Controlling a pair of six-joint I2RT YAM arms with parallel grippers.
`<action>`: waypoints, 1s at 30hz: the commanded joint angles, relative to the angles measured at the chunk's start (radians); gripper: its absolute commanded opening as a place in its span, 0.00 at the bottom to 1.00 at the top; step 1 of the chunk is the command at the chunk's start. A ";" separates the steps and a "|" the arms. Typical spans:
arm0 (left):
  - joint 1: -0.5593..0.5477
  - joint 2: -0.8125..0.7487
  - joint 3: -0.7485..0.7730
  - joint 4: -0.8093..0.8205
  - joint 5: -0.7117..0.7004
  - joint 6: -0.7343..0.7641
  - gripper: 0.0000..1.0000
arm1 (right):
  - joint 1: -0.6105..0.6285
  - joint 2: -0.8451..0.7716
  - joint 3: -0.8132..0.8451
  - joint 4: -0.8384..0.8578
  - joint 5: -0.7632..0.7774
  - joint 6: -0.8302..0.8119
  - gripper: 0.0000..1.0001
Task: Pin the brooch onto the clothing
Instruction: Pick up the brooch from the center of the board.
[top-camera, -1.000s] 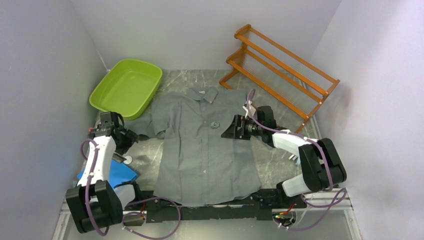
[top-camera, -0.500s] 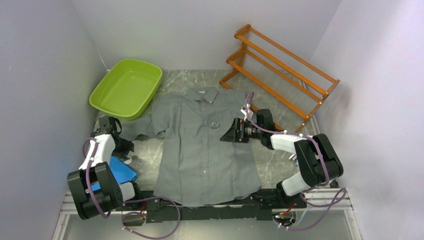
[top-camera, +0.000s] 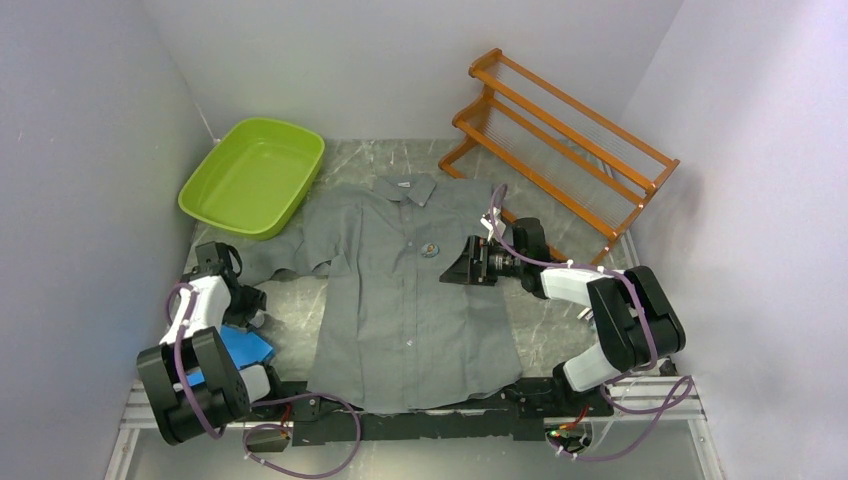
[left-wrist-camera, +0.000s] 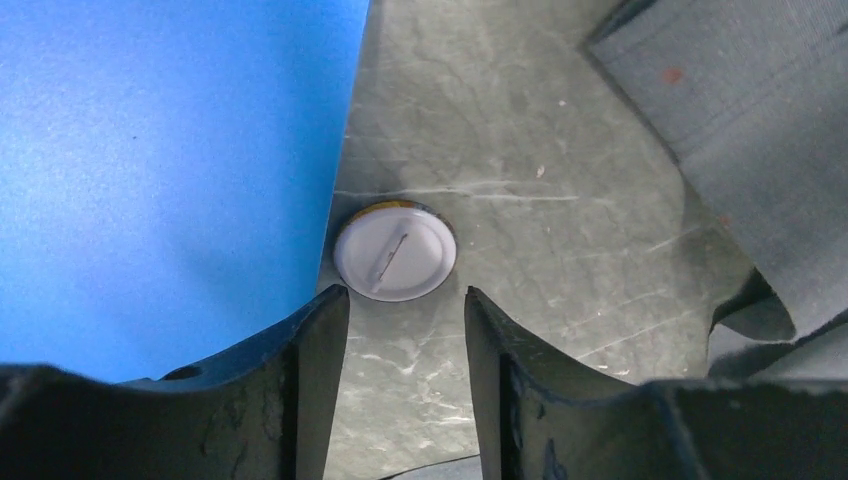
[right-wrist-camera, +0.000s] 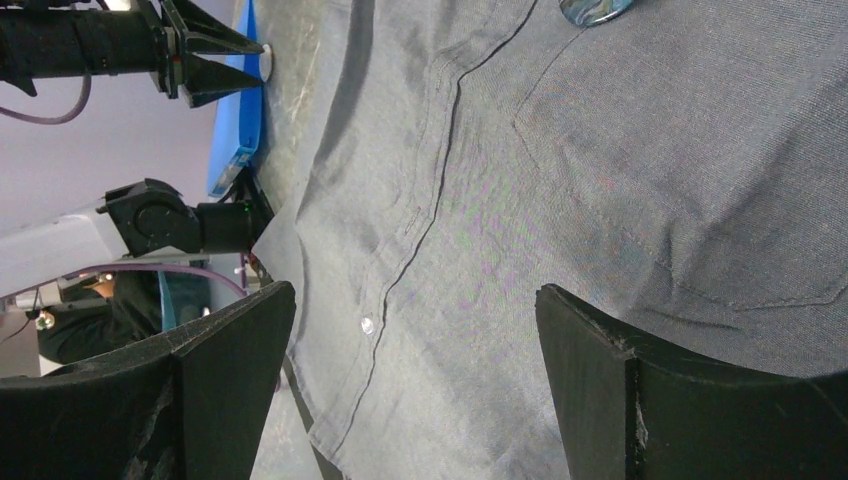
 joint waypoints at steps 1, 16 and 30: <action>0.026 -0.034 -0.005 -0.030 -0.043 -0.052 0.54 | -0.004 -0.001 0.003 0.044 -0.014 -0.010 0.94; 0.071 0.021 -0.016 0.064 0.007 0.012 0.48 | -0.005 -0.007 0.003 0.037 -0.016 -0.016 0.95; 0.067 0.207 -0.014 0.228 0.263 0.134 0.34 | -0.005 0.008 0.009 0.026 -0.009 -0.021 0.95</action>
